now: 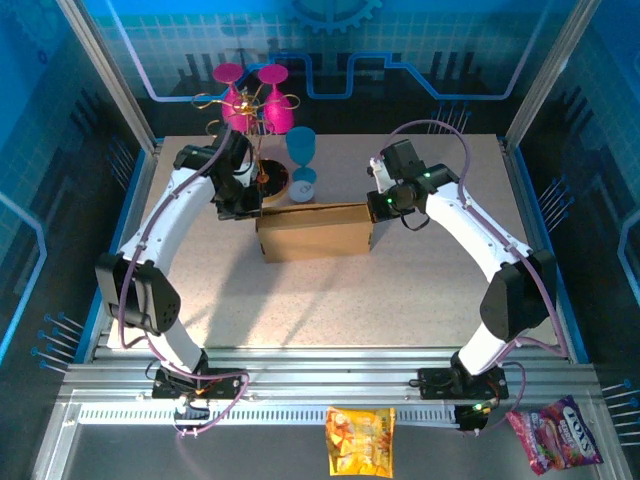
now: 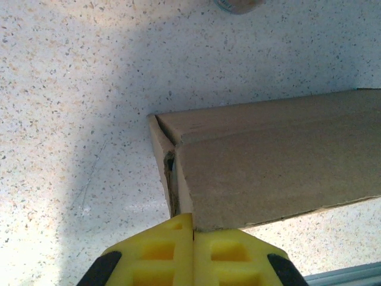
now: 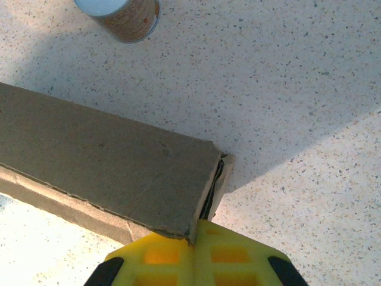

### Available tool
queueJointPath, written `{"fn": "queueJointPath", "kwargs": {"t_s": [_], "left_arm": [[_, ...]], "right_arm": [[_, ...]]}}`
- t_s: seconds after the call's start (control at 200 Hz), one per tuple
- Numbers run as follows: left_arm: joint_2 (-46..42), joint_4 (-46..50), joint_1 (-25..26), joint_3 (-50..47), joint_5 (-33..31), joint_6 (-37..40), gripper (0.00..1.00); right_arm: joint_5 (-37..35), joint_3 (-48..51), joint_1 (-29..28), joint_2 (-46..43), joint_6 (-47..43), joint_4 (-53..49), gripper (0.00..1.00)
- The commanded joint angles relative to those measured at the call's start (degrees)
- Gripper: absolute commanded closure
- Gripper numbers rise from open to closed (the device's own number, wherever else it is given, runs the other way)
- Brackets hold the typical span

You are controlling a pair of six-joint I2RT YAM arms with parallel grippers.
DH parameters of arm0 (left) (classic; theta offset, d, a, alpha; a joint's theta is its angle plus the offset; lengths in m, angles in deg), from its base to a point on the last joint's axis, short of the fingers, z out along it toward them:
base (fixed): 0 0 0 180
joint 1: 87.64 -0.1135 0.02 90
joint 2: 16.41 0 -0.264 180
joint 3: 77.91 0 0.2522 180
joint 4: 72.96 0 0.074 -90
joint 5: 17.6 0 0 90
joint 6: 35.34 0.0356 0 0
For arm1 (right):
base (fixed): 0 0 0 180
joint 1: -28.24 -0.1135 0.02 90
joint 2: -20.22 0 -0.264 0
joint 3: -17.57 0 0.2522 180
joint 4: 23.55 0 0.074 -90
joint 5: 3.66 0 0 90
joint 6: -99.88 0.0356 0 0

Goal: Fold the paper box

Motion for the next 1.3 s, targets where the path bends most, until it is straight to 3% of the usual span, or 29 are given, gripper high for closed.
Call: {"fn": "queueJointPath", "kwargs": {"t_s": [0.0, 1.156, 1.296], "left_arm": [[-2.3, -1.5, 0.0, -3.2, 2.6, -2.0, 1.00], [-11.1, -11.8, 0.0, -19.9, 0.8, -1.3, 1.00], [-11.1, -11.8, 0.1, -20.1, 0.7, -1.3, 1.00]], "right_arm": [[0.7, -0.8, -0.9, 1.0, 0.6, -1.0, 1.00], [-0.2, 3.8, -1.3, -2.4, -0.7, 1.7, 1.00], [1.5, 2.1, -1.3, -3.9, 1.2, 0.4, 0.83]]}}
